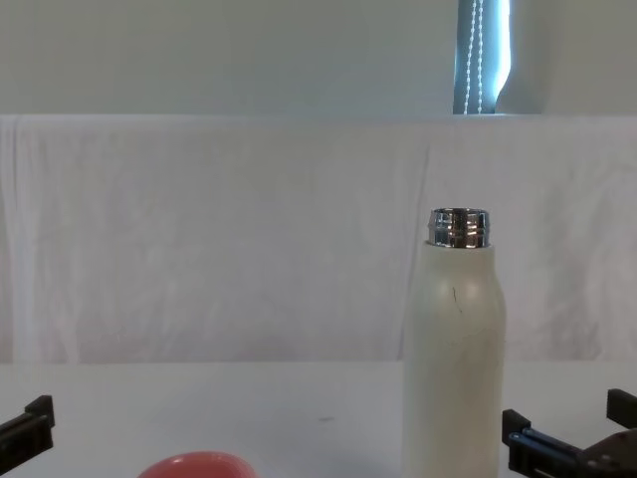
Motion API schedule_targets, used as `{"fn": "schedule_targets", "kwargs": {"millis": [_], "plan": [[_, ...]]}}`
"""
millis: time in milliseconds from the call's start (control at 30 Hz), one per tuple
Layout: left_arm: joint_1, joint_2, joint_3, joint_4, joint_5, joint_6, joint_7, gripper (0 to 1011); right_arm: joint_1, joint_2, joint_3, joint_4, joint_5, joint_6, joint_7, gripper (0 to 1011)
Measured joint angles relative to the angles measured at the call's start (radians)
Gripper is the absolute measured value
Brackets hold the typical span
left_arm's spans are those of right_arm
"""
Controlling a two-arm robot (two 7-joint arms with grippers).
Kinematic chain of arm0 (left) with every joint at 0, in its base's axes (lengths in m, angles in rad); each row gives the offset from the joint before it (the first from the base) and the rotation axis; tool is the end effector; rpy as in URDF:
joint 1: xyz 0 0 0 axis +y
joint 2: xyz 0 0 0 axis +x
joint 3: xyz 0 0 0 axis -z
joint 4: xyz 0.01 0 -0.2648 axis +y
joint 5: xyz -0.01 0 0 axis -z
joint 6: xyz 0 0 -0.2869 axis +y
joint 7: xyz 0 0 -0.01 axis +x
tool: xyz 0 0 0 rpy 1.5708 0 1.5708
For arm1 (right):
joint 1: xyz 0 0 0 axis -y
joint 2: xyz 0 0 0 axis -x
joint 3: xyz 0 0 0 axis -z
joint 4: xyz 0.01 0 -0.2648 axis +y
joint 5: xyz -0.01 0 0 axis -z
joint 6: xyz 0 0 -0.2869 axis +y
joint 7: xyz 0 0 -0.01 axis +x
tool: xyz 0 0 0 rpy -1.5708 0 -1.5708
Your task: Grasp the thermos with one hand and pour water into the cup lid.
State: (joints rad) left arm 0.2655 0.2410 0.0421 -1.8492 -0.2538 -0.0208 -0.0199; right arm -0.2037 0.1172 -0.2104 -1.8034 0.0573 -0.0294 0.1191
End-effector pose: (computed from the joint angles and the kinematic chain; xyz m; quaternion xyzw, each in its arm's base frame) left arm 0.2376 0.0338 -0.2616 -0.0174 0.0064 0.6616 0.7496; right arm 0.2456 0.0384 -0.2669 0.0099 -0.0173 -0.5731 0.8193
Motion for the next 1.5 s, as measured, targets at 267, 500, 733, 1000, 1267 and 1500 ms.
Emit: {"fn": "schedule_targets", "kwargs": {"millis": [267, 500, 733, 1000, 1267, 1500], "plan": [[0.000, 0.000, 0.000, 0.000, 0.000, 0.000, 0.000, 1001, -0.003, -0.007, -0.002, 0.003, -0.008, -0.002, 0.002, 1002], [0.000, 0.000, 0.000, 0.000, 0.000, 0.000, 0.000, 1001, -0.004, -0.010, -0.001, 0.006, -0.019, -0.005, 0.001, 1002], [0.000, 0.000, 0.000, 0.000, 0.000, 0.000, 0.000, 1001, -0.005, -0.014, -0.001, 0.006, -0.024, -0.008, 0.000, 1002], [0.000, 0.000, 0.000, 0.000, 0.000, 0.000, 0.000, 1001, -0.005, -0.015, 0.000, 0.004, -0.029, -0.009, 0.000, 1002], [0.000, 0.000, 0.000, 0.000, 0.000, 0.000, 0.000, 1001, -0.004, -0.018, 0.005, 0.000, -0.030, -0.014, 0.000, 1002], [0.000, 0.000, 0.000, 0.000, 0.000, 0.000, 0.000, 1001, -0.003, -0.019, 0.005, 0.000, -0.030, -0.014, 0.000, 1002]]}}
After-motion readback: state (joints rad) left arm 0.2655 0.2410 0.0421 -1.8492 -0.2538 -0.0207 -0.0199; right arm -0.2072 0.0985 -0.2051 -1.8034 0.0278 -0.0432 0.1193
